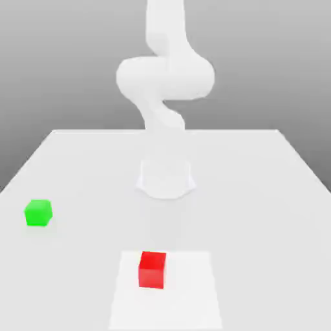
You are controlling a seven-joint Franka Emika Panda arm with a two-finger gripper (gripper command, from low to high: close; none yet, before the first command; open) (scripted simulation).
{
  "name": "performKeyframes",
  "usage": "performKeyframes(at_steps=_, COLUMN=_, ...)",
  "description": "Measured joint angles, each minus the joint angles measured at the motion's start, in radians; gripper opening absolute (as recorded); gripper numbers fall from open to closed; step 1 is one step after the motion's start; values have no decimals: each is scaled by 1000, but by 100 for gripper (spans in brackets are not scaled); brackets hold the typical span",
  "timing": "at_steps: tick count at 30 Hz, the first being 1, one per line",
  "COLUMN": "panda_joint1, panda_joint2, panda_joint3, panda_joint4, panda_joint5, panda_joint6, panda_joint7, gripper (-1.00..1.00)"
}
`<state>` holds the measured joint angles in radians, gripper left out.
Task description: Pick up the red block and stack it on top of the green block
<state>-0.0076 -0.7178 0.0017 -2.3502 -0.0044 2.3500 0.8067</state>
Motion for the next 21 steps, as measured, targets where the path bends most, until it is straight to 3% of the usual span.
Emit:
performKeyframes(at_steps=18, panda_joint1=-47, panda_joint2=668, panda_joint3=-12, panda_joint4=-391, panda_joint5=-3, panda_joint6=400, panda_joint7=31, gripper=0)
performKeyframes(at_steps=21, panda_joint1=-50, panda_joint2=777, panda_joint3=-10, panda_joint4=-413, panda_joint5=6, panda_joint6=480, panda_joint7=26, gripper=0)
